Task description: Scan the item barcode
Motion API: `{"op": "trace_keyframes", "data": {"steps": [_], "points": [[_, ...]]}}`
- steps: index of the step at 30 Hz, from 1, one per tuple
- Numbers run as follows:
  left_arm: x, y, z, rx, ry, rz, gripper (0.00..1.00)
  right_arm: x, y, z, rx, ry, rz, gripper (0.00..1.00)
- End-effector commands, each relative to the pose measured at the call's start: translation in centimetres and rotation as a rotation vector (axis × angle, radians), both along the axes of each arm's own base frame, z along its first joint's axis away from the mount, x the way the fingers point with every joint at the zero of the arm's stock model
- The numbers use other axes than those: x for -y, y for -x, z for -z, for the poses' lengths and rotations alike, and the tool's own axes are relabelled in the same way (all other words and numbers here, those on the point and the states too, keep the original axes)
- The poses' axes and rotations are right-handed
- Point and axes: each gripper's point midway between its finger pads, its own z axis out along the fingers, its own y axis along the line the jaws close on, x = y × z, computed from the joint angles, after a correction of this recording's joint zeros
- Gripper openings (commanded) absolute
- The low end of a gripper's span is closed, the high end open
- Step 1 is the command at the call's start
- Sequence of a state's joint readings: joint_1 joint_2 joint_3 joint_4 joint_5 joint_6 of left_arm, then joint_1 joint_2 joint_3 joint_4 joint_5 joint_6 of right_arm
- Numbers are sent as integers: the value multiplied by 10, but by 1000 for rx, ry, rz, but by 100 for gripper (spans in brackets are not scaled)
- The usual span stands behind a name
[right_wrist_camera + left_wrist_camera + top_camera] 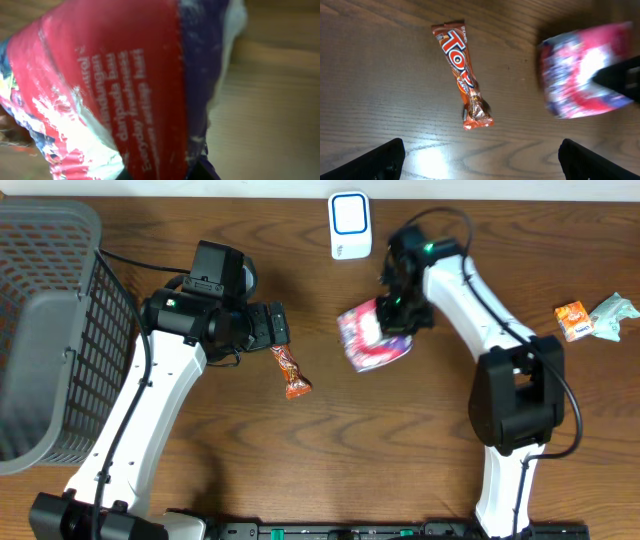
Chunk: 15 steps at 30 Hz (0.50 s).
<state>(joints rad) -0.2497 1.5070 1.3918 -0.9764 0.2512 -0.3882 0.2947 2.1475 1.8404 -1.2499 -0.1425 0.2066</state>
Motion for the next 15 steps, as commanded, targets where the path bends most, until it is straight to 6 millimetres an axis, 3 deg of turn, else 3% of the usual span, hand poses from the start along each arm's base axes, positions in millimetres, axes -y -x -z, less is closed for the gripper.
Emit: {"op": "trace_keyframes", "data": {"steps": [1, 6, 12, 15], "points": [[-3, 0, -4, 16, -10, 1, 98, 51, -27, -37, 139, 305, -30, 1], [-3, 0, -4, 16, -10, 0, 98, 104, -37, -84, 223, 630, -22, 1], [-3, 0, -4, 16, -10, 0, 98, 129, -38, -94, 250, 797, 25, 1], [-3, 0, -4, 16, -10, 0, 98, 139, -40, -90, 266, 861, 48, 1]]}}
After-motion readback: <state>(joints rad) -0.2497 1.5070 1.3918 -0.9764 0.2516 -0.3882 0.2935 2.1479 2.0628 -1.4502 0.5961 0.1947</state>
